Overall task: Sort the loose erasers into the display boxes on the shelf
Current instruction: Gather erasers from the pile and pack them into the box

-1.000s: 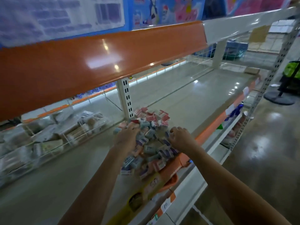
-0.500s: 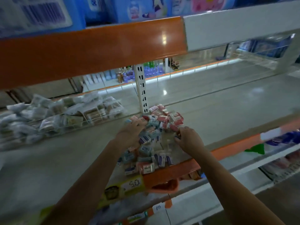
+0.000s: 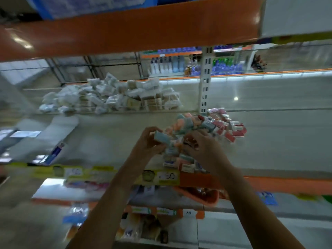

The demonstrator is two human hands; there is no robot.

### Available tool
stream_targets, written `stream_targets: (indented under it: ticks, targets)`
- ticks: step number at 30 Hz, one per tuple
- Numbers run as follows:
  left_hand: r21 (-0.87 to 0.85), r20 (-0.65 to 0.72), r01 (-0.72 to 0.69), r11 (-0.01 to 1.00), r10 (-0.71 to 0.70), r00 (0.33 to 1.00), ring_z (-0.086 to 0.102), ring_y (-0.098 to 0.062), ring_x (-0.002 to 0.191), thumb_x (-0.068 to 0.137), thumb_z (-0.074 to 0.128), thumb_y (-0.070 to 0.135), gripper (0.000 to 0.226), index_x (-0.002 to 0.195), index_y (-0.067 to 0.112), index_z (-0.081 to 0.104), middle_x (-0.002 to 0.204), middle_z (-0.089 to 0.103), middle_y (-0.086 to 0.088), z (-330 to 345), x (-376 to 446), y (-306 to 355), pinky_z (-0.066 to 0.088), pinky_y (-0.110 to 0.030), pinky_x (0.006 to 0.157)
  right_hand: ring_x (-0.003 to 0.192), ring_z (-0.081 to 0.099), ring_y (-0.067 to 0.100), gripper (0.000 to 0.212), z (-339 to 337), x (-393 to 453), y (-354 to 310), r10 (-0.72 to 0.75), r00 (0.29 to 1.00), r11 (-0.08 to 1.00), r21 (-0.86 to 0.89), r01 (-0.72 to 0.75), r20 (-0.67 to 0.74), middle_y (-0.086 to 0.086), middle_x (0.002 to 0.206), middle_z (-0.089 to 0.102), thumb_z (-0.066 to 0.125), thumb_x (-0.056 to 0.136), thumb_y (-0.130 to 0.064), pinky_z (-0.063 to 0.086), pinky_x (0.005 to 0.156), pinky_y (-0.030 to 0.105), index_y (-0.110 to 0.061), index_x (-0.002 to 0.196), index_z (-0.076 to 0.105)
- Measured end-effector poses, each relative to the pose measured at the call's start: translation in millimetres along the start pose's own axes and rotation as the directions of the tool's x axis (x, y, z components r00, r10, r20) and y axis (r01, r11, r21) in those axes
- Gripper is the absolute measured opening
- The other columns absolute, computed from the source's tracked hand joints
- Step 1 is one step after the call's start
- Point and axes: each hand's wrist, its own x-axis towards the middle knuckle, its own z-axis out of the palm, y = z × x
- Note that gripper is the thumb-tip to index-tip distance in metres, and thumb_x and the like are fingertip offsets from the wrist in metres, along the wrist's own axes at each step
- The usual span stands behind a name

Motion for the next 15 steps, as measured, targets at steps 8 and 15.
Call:
stream_targets:
  ticks: [8, 15]
  targets:
    - [-0.002, -0.178, -0.024, 1.000, 0.023, 0.984, 0.064, -0.016, 0.080, 0.074, 0.065, 0.006, 0.032, 0.097, 0.020, 0.047, 0.101, 0.064, -0.002, -73, -74, 18, 0.049, -0.023, 0.063, 0.090, 0.058, 0.017, 0.019, 47, 9, -92, -0.276, 0.959, 0.948, 0.185, 0.259, 0.071, 0.003, 0.101, 0.053, 0.065, 0.087, -0.012, 0.047, 0.082, 0.016, -0.012, 0.105, 0.063]
    - [0.044, -0.365, 0.016, 0.999, 0.001, 0.931, 0.061, -0.009, 0.068, 0.065, 0.073, 0.007, 0.040, 0.096, 0.019, 0.050, 0.088, 0.059, -0.007, -165, -134, 28, 0.048, -0.021, 0.057, 0.091, 0.057, 0.014, 0.022, 117, 11, -181, -0.386, 0.910, 0.904, 0.256, 0.341, 0.152, 0.002, 0.107, 0.052, 0.062, 0.088, -0.013, 0.044, 0.089, 0.016, -0.012, 0.110, 0.063]
